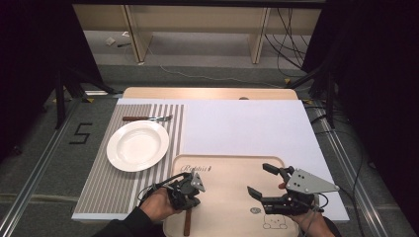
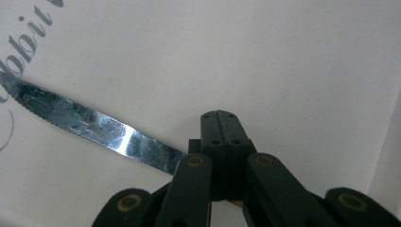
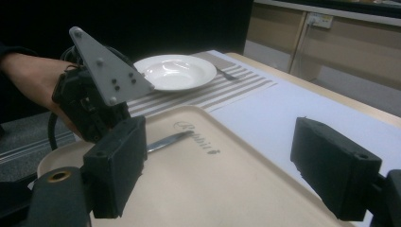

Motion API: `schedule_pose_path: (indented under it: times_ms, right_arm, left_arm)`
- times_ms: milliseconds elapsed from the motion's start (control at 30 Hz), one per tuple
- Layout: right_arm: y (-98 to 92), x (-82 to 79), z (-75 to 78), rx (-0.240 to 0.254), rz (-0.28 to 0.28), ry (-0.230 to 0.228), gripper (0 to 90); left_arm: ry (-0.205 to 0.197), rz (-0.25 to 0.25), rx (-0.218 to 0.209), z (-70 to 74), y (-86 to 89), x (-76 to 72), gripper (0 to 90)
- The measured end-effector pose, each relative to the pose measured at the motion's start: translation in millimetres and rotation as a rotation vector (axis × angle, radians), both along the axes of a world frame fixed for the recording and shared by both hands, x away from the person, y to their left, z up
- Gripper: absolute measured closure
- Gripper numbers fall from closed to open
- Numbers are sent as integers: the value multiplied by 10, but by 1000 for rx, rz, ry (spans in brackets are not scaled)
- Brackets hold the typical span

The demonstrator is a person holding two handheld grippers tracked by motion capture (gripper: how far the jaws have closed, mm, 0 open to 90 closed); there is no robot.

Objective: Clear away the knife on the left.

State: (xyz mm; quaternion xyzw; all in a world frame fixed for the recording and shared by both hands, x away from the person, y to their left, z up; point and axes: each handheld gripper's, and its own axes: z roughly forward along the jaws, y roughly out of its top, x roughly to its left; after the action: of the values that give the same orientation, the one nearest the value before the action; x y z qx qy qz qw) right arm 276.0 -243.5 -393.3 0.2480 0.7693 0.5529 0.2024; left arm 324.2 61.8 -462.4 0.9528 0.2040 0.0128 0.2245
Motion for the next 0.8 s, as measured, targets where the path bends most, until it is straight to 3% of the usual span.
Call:
schedule_pose_path:
  times_ms: [800]
  right_arm:
    - [-1, 2, 0, 0, -2, -1, 204]
  left_arm:
    - [14, 40, 8, 15, 221, 0, 900]
